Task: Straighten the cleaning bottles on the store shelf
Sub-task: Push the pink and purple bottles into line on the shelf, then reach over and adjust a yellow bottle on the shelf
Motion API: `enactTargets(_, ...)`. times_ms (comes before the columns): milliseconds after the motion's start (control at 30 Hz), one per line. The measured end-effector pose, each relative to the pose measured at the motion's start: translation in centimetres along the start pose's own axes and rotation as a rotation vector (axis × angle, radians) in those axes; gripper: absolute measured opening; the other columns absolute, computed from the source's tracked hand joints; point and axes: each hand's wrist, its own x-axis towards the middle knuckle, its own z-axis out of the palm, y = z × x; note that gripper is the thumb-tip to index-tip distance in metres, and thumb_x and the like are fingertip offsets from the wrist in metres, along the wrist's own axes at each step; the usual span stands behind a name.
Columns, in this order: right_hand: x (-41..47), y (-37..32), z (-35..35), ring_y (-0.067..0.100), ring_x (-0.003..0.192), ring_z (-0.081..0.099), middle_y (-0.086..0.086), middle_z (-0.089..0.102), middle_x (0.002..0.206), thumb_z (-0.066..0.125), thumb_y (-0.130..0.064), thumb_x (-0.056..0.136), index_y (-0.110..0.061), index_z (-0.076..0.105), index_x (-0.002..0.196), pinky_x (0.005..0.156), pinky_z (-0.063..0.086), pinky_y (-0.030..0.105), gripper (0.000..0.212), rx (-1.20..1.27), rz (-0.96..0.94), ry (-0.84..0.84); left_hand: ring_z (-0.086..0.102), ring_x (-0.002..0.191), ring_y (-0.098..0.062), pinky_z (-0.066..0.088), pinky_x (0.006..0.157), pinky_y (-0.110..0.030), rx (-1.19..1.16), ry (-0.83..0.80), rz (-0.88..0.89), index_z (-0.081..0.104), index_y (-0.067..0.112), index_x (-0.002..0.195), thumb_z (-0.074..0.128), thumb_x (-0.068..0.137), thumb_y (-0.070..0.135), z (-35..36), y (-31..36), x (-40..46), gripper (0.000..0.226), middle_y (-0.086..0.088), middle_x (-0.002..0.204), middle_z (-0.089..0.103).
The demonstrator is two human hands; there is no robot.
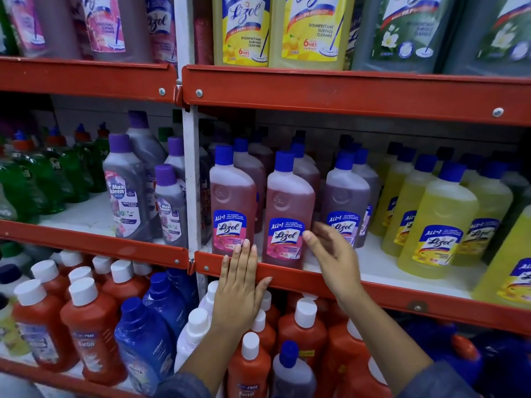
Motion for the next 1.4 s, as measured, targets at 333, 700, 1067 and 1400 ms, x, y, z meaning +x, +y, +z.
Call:
enactTargets(333, 4.5, 0.9, -6.2, 0.013, 0.098, 0.061, 0.005, 0.062, 0.119, 0.077, -0.024, 0.079, -0.01, 0.053, 0.127, 0.072, 0.049, 0.016, 0.056, 0.077, 0.118, 0.156, 0.0, 0.148, -0.018, 0.001, 0.121, -0.036, 0.033, -0.029, -0.014, 0.012, 0.009, 0.149, 0.02, 0.099, 0.051, -0.3, 0.2, 0.0, 0.065, 0.001, 0.161, -0.009)
enactTargets(700, 5.2, 1.1, -8.3, 0.022, 0.102, 0.068, 0.012, 0.068, 0.122, 0.076, -0.021, 0.079, -0.011, 0.056, 0.127, 0.073, 0.057, 0.026, 0.054, 0.077, 0.202, -0.099, -0.002, 0.148, -0.017, -0.001, 0.121, -0.035, 0.047, -0.039, -0.022, 0.017, 0.007, 0.148, 0.019, 0.099, 0.051, -0.3, 0.3, 0.1, 0.066, 0.002, 0.161, -0.01)
enactTargets(1067, 0.8, 0.0, -9.1, 0.007, 0.093, 0.072, 0.003, 0.074, 0.112, 0.076, -0.039, 0.07, -0.018, 0.06, 0.122, 0.071, 0.059, 0.021, 0.058, 0.006, 0.122, -0.114, 0.001, 0.148, -0.019, -0.002, 0.121, -0.035, 0.051, -0.08, -0.031, 0.015, 0.009, 0.149, 0.018, 0.099, 0.052, -0.6, 0.4, 0.1, 0.066, 0.0, 0.161, -0.009)
enactTargets(1400, 0.5, 1.6, -12.9, 0.034, 0.129, 0.044, 0.017, 0.041, 0.14, 0.079, -0.027, 0.076, -0.006, 0.037, 0.14, 0.105, 0.041, 0.051, 0.079, -0.319, -0.056, 0.629, 0.001, 0.148, -0.018, -0.001, 0.121, -0.035, 0.031, -0.092, -0.043, 0.021, 0.006, 0.148, 0.018, 0.099, 0.052, -1.0, 0.6, 0.2, 0.067, -0.012, 0.158, 0.015)
